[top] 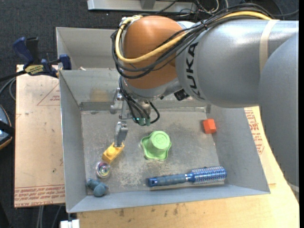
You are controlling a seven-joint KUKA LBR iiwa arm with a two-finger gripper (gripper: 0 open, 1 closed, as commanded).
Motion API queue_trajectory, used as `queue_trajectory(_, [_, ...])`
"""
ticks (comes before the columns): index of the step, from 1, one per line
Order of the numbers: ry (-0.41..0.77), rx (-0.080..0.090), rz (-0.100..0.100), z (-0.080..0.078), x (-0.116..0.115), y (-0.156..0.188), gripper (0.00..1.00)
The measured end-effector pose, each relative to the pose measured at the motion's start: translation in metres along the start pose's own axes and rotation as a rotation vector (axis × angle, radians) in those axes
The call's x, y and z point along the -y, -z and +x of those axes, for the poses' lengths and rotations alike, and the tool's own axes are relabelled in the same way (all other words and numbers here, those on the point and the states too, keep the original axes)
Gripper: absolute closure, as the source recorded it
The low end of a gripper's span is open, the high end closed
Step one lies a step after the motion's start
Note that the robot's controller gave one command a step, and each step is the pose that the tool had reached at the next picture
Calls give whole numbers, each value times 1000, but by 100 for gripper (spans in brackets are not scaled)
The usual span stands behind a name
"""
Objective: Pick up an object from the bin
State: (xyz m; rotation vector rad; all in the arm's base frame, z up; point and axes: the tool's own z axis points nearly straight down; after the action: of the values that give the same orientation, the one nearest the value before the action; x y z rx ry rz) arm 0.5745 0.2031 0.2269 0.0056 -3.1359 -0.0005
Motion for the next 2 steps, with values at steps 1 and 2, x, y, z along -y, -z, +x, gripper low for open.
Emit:
queue_trajectory(1, [-41, -2, 1, 10, -17, -110, 0])
queue_trajectory(2, [134, 4, 2, 4, 26, -132, 0])
